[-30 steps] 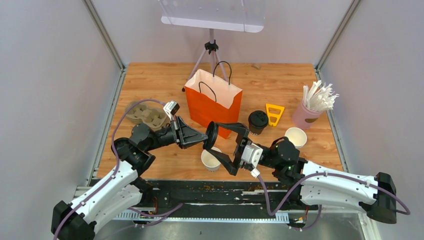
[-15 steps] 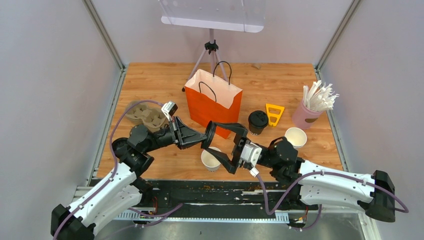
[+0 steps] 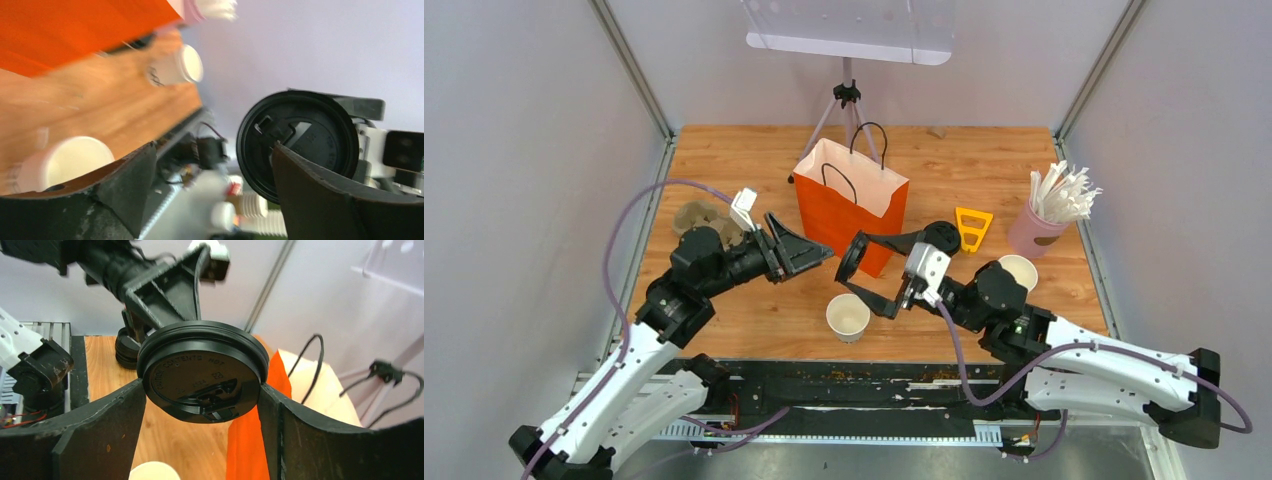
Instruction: Pack the takeout coffee
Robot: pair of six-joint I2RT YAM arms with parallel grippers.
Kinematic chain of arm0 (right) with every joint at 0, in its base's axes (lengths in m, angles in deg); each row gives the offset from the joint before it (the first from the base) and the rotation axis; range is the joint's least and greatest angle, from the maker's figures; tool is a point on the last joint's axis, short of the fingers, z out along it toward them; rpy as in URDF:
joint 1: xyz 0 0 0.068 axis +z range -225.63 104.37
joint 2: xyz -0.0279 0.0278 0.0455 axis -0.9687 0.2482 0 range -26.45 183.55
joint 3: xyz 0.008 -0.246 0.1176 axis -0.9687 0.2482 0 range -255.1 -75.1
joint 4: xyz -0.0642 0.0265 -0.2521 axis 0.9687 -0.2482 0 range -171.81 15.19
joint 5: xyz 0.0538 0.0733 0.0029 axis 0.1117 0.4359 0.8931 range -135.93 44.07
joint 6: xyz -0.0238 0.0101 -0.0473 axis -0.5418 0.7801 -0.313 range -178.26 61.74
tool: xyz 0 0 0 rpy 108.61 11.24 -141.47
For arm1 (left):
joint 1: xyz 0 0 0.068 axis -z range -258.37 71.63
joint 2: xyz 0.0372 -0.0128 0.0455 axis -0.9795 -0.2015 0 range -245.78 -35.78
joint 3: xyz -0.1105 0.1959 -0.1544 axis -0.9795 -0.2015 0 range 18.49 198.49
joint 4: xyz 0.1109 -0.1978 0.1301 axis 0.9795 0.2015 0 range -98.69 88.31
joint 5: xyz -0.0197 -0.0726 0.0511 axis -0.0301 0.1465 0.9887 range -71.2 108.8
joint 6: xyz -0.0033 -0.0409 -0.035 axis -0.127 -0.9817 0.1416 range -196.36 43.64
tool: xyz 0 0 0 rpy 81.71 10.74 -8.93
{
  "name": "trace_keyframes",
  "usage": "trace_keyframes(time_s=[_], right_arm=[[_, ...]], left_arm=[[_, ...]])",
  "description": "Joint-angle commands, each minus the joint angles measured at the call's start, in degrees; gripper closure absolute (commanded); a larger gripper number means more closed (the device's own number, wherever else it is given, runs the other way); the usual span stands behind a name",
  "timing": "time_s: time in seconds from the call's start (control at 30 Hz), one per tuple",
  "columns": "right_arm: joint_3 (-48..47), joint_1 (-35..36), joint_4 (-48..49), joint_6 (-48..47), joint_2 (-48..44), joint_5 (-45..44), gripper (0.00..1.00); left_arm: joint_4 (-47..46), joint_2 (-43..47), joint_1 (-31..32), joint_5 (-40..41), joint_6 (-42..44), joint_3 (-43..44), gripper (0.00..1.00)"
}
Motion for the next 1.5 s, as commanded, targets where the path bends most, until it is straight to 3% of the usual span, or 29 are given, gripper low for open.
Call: trace_keyframes(time_s=[0.0, 0.17, 0.27, 0.43, 0.57, 1.0, 1.47], right_arm=[[-7.74, 0.04, -21.76, 13.64, -1.35, -10.28, 0.28], [-16.3, 0.04, -40.9, 23.71, 3.28, -14.57, 0.27], [-22.36, 0.04, -50.47, 27.72, 8.03, -15.02, 0.26], [-33.69, 0.04, -67.21, 30.98, 19.22, -12.8, 0.27], [-40.77, 0.04, -74.66, 31.95, 28.49, -9.5, 0.26], [-56.46, -0.05, -87.09, 29.58, 50.37, -3.69, 0.24], [-58.97, -1.45, -90.48, 27.79, 55.62, -3.85, 0.22]], left_arm=[[29.73, -1.64, -0.59, 20.76, 25.63, 13.69, 0.03], [42.16, -1.06, -0.65, 43.95, 35.12, 20.9, 0.0], [43.01, 2.2, -0.68, 51.05, 37.94, 19.86, 0.0], [41.4, 10.02, -0.61, 51.92, 37.57, 16.19, 0.0], [40.64, 15.67, -0.61, 53.56, 38.61, 13.32, 0.0], [41.27, 26.96, -0.58, 58.89, 40.32, 8.32, 0.0], [42.37, 30.36, -0.6, 60.69, 39.8, 6.83, 0.01]])
